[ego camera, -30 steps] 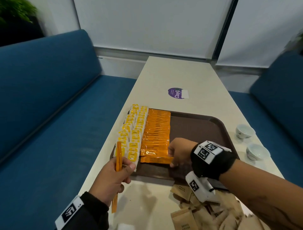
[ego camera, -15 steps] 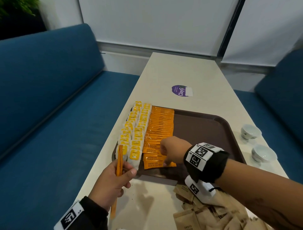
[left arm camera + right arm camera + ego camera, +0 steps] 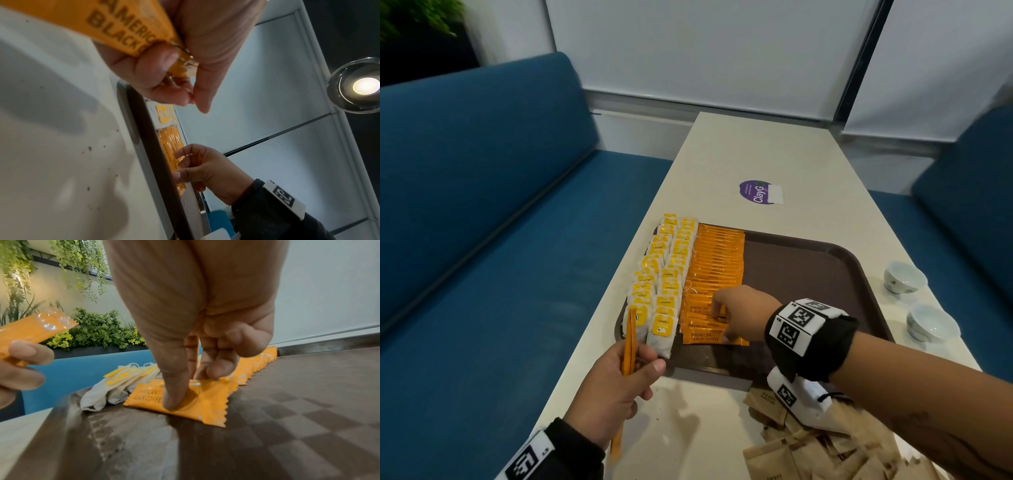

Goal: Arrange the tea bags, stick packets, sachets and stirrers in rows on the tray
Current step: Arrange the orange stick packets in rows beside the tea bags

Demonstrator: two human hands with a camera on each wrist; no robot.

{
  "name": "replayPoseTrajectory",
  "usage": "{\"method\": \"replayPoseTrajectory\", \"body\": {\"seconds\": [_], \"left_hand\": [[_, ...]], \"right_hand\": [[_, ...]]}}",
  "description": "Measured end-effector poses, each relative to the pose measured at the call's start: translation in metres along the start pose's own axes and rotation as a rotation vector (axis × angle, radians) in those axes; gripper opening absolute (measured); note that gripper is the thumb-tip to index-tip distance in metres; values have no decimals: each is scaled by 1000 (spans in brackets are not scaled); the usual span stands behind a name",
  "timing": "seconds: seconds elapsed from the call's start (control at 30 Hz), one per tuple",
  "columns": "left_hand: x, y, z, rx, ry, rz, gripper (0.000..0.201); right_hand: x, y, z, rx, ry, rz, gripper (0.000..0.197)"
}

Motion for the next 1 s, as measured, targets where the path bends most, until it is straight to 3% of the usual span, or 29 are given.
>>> {"method": "replayPoseTrajectory", "body": {"seconds": [0.2, 0.4, 0.8, 1.0], "left_hand": [[0, -1, -1, -14, 6, 3, 10], [1, -4, 1, -29, 15, 13, 11], [2, -1, 2, -46, 9, 6, 12], [2, -1, 3, -35, 14, 7, 12]], "right_hand": [[-1, 2, 1, 0, 21, -30, 35], [-3, 3, 1, -2, -11, -25, 46], [-16, 8, -2, 126, -150, -62, 27], [-12, 5, 5, 168, -111, -29, 40]]}}
Point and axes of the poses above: each hand's wrist, its own x-axis away from the middle knuckle, its own y-axis out of the back of the hand, z = x × y, the point moved 10 cm from there along -x, towards the middle knuckle
